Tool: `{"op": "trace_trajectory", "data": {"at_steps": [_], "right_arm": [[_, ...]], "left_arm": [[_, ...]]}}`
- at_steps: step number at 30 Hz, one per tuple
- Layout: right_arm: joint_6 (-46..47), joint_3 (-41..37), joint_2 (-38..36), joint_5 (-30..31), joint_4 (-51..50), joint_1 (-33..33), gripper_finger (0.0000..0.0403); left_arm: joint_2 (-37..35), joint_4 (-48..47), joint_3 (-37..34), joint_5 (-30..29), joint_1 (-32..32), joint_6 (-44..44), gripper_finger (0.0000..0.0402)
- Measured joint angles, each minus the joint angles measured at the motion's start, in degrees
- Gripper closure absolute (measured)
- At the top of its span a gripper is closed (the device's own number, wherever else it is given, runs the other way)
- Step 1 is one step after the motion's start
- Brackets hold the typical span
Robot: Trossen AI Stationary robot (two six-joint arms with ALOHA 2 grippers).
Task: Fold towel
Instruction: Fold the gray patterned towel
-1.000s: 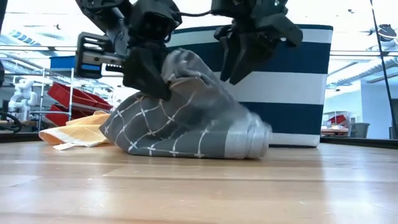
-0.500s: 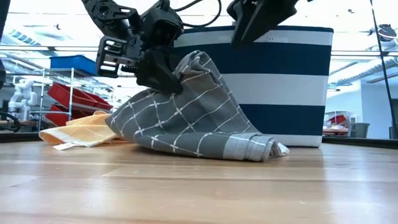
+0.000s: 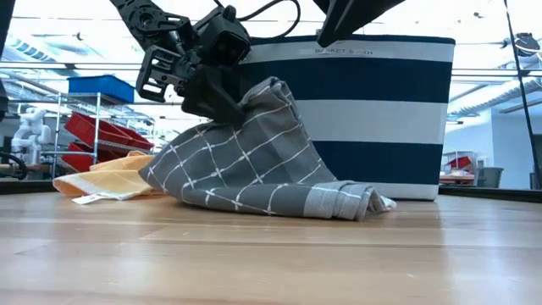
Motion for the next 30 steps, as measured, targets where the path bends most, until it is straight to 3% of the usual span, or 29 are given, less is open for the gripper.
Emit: {"op": "trace_trajectory", "data": {"at_steps": [11,26,30], "right_arm": [[3.3,0.0,3.6,0.0,0.0,3.1,0.0241],[4.6,0.0,17.5,0.3,12.8,6.3,0.0241],[4.6,0.0,21.6,5.6,14.0,6.2,0.0241]], "left_arm": [[-3.4,-0.5,0.0,-3.6,0.5,-1.0,0.0239],[-12.1,-1.9,0.0,-7.9,0.5,-1.1,0.0236],[-13.0,-2.8,0.0,-7.9,-0.2,-1.5,0.0236]]}}
